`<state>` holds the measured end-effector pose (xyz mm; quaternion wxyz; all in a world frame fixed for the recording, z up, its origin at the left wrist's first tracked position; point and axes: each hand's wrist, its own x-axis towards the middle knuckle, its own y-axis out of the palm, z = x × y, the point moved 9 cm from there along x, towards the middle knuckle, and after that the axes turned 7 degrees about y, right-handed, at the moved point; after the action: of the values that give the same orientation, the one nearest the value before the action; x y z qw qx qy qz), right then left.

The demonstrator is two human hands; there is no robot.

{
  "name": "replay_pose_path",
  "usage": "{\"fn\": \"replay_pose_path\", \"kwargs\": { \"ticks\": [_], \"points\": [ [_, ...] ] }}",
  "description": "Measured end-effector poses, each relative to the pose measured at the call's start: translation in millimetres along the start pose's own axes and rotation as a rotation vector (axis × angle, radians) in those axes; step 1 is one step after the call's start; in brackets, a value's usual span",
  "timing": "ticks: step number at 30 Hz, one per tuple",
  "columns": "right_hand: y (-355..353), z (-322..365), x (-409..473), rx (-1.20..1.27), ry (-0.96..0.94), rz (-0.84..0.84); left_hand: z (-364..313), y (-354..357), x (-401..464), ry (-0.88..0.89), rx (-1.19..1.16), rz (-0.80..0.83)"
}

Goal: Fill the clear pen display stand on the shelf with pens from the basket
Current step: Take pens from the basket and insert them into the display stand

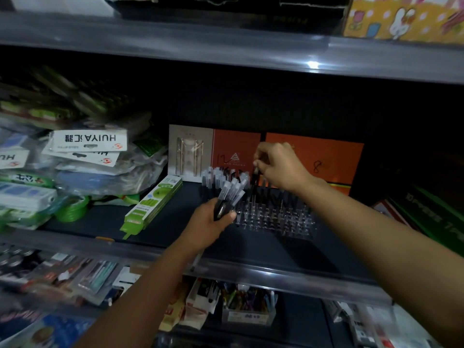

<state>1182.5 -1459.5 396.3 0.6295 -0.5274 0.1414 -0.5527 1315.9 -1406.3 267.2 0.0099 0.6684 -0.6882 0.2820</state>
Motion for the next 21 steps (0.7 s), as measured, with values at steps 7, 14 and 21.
{"fn": "replay_pose_path", "kwargs": {
  "ticks": [7, 14, 21],
  "points": [
    [-2.2, -6.5, 1.1, -0.017, 0.001, -0.025, -0.5, 4.2, 2.8, 0.002, -0.003, 0.003],
    [-1.7, -3.4, 0.9, -0.011, -0.02, -0.048, 1.9, 6.2, 3.1, -0.008, -0.015, 0.001],
    [-0.8, 2.8, 0.6, -0.049, -0.059, -0.054, 0.1, 6.9, 3.3, -0.006, -0.002, 0.015]
  ]
}}
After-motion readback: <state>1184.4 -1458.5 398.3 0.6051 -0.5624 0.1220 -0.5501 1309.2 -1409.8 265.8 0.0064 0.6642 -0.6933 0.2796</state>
